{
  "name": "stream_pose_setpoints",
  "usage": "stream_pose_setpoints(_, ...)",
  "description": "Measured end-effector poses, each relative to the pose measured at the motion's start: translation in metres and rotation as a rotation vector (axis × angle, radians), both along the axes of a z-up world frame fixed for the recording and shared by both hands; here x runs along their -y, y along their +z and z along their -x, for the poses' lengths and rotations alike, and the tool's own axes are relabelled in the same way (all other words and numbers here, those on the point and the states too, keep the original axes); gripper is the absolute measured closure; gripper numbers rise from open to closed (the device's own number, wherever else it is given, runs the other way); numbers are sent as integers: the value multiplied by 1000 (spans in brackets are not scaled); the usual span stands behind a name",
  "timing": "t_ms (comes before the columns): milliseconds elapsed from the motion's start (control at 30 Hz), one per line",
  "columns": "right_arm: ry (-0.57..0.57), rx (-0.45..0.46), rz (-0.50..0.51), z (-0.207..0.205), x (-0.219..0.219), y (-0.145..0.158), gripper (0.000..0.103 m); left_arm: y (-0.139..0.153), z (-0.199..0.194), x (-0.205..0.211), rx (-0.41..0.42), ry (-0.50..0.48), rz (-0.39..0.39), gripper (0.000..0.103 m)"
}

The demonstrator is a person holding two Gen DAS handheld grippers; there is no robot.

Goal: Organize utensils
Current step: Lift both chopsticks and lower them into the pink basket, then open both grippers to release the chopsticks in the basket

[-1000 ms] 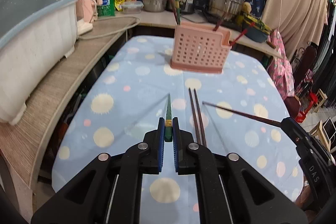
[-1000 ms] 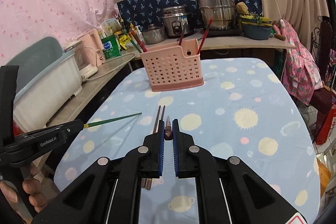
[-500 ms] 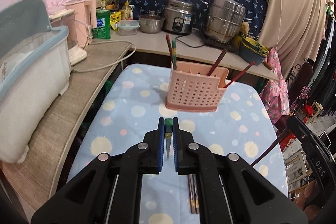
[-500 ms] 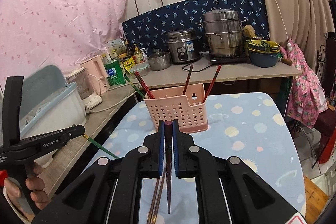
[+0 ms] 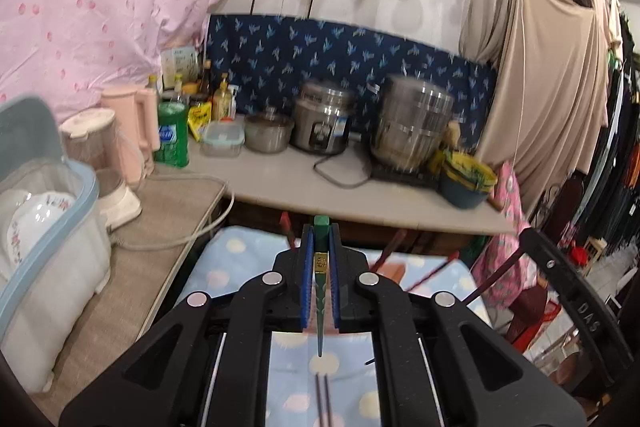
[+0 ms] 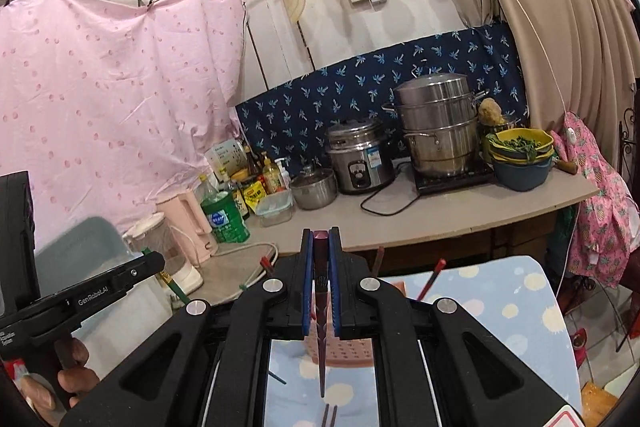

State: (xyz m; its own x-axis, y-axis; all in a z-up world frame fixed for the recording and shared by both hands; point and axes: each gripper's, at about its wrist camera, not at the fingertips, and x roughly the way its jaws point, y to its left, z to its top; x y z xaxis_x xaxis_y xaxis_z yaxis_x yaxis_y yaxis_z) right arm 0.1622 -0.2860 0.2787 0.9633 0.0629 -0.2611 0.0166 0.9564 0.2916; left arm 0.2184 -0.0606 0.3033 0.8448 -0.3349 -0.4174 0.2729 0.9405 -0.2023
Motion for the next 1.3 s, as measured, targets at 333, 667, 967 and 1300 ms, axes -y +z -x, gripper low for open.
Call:
stream_pose_setpoints(333,-40,76,19,-74,12,27,96,22,-55,22,103,44,33,96)
stream_pose_setpoints(667,-33,-42,27,-117,16,-31,96,-33,-97,32,-8,47,1,96)
stream_pose_setpoints(967,-15,-138,39,-130,10,-70,96,-67,-100,33,-74,45,-41,96)
stream_pose_setpoints(1300,-6,-138,59,-112,7,-64,82,-70,-81,26,-63,58,-55,67)
